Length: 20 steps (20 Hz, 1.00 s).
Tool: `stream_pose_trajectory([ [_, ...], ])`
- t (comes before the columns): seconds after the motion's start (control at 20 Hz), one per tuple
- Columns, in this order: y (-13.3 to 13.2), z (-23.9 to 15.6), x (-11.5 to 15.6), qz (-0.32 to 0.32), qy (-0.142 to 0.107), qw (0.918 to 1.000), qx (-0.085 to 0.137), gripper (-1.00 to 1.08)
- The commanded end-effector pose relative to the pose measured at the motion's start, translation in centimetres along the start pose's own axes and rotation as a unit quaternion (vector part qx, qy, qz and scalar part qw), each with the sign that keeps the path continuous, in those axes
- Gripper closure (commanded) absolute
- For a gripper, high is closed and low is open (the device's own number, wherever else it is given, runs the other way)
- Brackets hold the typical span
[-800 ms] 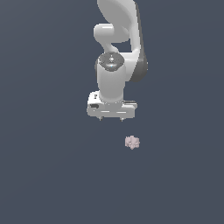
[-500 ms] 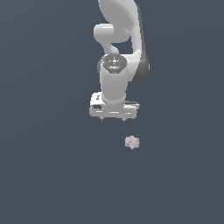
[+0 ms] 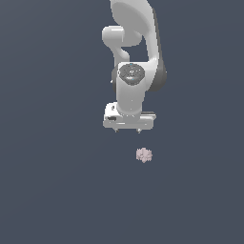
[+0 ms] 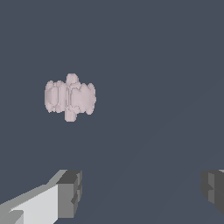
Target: Pick up the object and move it to a goal position.
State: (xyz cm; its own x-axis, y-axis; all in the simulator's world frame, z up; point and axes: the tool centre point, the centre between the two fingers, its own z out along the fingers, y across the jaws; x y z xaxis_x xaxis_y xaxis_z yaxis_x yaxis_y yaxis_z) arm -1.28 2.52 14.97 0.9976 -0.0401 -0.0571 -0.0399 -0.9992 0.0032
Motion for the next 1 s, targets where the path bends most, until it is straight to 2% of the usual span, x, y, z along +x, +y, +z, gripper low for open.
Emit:
stream_pose_trajectory([
  [0.0, -0.1, 0.1, 0.1, -0.007, 0.0, 1.0, 0.0, -0.92],
  [0.55, -1.0, 0.8, 0.9, -0.098, 0.002, 0.9952, -0.004, -0.92],
  [0.75, -1.6, 1.2, 1.4, -0.152, 0.003, 0.9883, -0.007, -0.92],
  [0.95, -2.3, 1.7, 2.0, -0.213, 0.004, 0.9769, -0.009, -0.92],
])
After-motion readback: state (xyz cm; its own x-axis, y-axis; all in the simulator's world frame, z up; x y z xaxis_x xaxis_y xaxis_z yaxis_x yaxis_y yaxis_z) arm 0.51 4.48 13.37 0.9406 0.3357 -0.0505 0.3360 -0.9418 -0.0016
